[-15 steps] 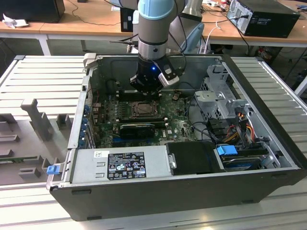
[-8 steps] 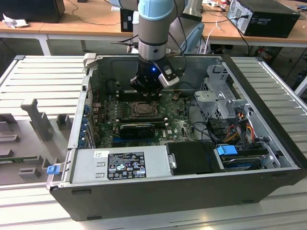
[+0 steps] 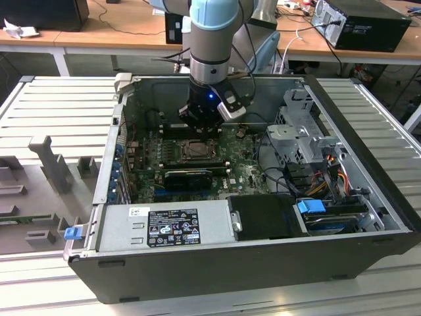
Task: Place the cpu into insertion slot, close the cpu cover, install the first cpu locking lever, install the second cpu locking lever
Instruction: 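Install the first cpu locking lever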
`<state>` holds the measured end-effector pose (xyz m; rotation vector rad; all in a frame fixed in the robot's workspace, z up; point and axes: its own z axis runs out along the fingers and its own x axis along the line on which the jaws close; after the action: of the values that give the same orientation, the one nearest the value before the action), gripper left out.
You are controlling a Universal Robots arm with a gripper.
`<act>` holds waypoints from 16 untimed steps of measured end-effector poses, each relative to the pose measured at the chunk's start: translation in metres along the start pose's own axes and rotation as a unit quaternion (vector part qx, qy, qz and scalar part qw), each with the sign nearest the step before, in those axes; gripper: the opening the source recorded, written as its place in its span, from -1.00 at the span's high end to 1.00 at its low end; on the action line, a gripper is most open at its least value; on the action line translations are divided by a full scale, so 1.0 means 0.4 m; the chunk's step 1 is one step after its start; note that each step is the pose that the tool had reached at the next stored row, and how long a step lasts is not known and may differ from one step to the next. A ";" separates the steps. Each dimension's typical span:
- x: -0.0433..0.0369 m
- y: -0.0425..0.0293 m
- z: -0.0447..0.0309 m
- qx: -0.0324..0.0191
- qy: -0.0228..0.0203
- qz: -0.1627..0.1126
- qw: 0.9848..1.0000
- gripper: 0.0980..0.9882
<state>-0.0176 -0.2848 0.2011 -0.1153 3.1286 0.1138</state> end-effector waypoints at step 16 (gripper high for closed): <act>0.000 -0.010 -0.046 0.000 0.000 0.000 1.000 0.98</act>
<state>-0.0175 -0.2902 0.2193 -0.1155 3.1286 0.1140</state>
